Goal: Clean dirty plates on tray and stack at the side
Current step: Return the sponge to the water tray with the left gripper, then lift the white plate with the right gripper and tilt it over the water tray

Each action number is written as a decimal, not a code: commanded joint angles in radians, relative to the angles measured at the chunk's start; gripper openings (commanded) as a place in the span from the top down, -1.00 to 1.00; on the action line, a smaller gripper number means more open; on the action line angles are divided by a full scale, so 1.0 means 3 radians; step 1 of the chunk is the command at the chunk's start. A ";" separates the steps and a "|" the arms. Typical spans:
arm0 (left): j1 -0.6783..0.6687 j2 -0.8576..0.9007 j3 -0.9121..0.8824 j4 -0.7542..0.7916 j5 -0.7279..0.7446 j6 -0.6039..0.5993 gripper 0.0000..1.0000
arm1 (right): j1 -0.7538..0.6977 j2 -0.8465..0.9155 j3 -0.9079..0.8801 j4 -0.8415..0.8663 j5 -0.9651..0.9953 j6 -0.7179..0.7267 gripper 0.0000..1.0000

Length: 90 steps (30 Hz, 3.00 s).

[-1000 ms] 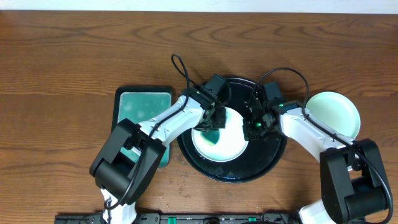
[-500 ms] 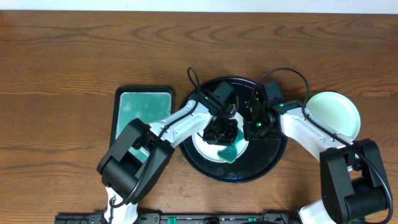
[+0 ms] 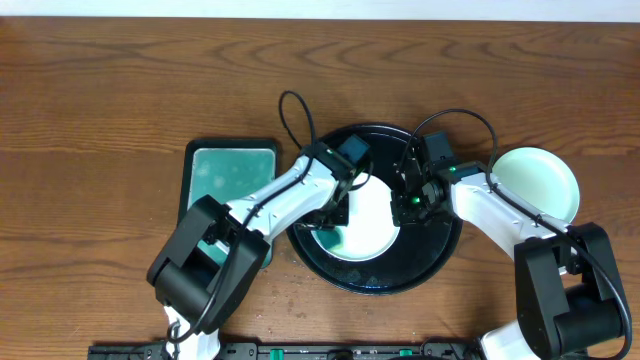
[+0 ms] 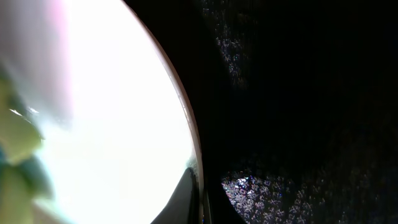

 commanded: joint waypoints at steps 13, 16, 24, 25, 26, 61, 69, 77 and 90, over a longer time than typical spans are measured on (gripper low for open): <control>0.0445 -0.1453 0.0072 -0.0683 -0.1085 0.0192 0.85 | 0.0027 0.0093 -0.0067 -0.0053 0.0231 -0.0097 0.98; 0.0760 -0.1531 0.0019 -0.0727 -0.1331 0.0275 0.77 | 0.0027 0.0093 -0.0067 -0.0052 0.0230 -0.0097 0.97; 0.1652 -0.1336 -0.0678 -0.0015 -0.0679 0.0595 0.76 | 0.0027 0.0093 -0.0067 -0.0020 0.0230 0.0149 0.97; 0.1751 -0.1301 -0.0781 0.0109 -0.0558 0.0628 0.76 | 0.0027 0.0093 -0.0067 -0.0013 0.0230 0.0172 0.98; 0.1817 -0.1284 -0.0838 0.0175 -0.0477 0.0638 0.76 | 0.0027 0.0093 -0.0067 -0.0011 0.0230 0.0170 0.97; 0.2023 -0.3215 -0.0805 -0.0267 0.0098 0.0801 -0.61 | 0.0085 -0.0239 0.1436 -0.1241 0.0380 -0.0126 0.36; 0.2023 -0.3209 -0.0805 -0.0267 0.0098 0.0801 -0.61 | -0.0151 -0.0014 0.0790 -0.0880 -0.0272 -0.0454 0.26; 0.2023 -0.3209 -0.0805 -0.0267 0.0098 0.0802 -0.62 | -0.0034 -0.0011 0.0242 -0.0273 0.0051 -0.0231 0.20; 0.2023 -0.3209 -0.0805 -0.0267 0.0098 0.0801 -0.62 | 0.0047 -0.0010 -0.0155 0.0383 -0.0052 0.0060 0.85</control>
